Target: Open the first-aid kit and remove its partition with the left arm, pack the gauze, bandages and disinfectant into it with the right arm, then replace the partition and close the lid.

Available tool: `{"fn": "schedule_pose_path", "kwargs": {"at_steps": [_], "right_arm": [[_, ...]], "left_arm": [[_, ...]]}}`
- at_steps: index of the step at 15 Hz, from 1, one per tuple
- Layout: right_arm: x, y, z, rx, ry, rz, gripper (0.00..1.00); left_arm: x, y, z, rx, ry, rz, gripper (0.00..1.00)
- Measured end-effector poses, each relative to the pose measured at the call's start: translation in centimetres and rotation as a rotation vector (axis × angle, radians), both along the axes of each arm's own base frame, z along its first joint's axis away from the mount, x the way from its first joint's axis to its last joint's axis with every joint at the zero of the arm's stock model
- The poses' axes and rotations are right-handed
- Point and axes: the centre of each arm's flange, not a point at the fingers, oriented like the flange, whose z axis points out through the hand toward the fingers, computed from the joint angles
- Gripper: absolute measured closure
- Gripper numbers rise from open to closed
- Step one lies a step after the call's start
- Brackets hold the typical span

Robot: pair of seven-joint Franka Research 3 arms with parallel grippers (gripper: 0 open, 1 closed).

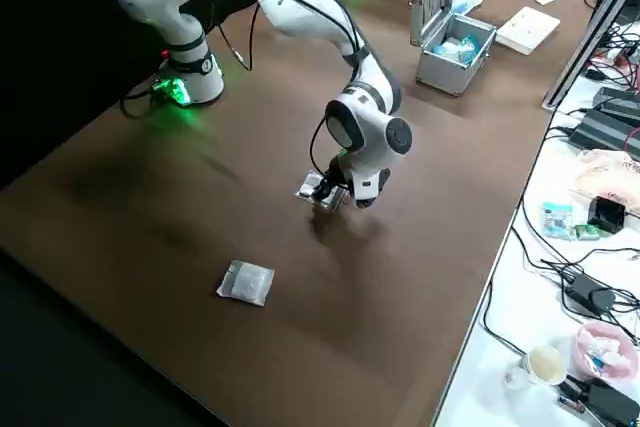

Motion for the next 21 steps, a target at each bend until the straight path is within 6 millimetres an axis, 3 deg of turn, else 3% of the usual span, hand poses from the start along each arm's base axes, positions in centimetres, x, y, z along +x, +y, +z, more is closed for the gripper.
{"fn": "schedule_pose_path", "kwargs": {"at_steps": [6,11,12,14,15,21], "right_arm": [[0.0,-0.1,0.0,-0.004,-0.001,0.003,0.40],[0.1,-0.1,0.0,-0.014,0.000,0.018,0.41],[0.1,0.0,0.1,-0.014,0.000,0.020,0.44],[0.2,0.3,0.3,-0.011,-0.002,0.023,0.62],[0.2,0.3,0.3,-0.013,-0.003,0.024,0.66],[0.5,-0.2,0.6,-0.028,-0.013,0.030,0.72]], "left_arm": [[0.1,1.6,0.0,0.000,0.000,0.029,0.00],[0.1,1.6,0.0,0.000,0.000,0.030,0.00],[0.1,1.6,0.0,0.000,0.000,0.030,0.00],[0.2,1.6,-0.1,0.000,0.002,0.030,0.00],[0.2,1.6,-0.2,0.000,0.003,0.030,0.00],[0.2,1.6,-1.0,0.002,0.020,0.029,0.00]]}}
